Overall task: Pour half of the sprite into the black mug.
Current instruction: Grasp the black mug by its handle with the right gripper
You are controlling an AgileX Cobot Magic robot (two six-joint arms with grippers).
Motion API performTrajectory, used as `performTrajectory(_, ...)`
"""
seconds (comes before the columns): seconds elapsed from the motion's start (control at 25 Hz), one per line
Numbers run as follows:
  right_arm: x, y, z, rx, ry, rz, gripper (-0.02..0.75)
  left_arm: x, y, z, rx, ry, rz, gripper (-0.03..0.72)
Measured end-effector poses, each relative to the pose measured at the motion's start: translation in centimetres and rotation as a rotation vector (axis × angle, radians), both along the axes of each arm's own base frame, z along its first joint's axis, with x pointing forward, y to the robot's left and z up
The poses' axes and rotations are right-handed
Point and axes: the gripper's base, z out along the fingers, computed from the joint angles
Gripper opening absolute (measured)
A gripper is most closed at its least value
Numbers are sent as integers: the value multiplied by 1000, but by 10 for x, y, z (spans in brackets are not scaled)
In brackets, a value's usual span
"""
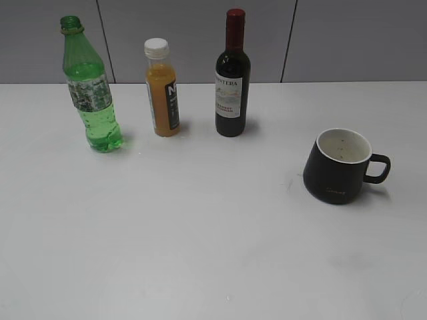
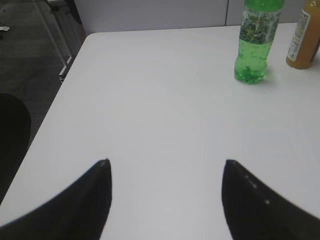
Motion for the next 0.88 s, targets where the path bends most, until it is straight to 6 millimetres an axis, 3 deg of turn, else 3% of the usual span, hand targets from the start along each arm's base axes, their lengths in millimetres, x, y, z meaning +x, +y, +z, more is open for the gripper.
performTrajectory(0.16, 20, 2, 1, 21, -35, 1, 638, 0, 0, 0, 0, 0, 0, 526)
performTrajectory(0.88, 85, 3, -48, 8, -56, -61, 633, 0, 0, 0, 0, 0, 0, 526)
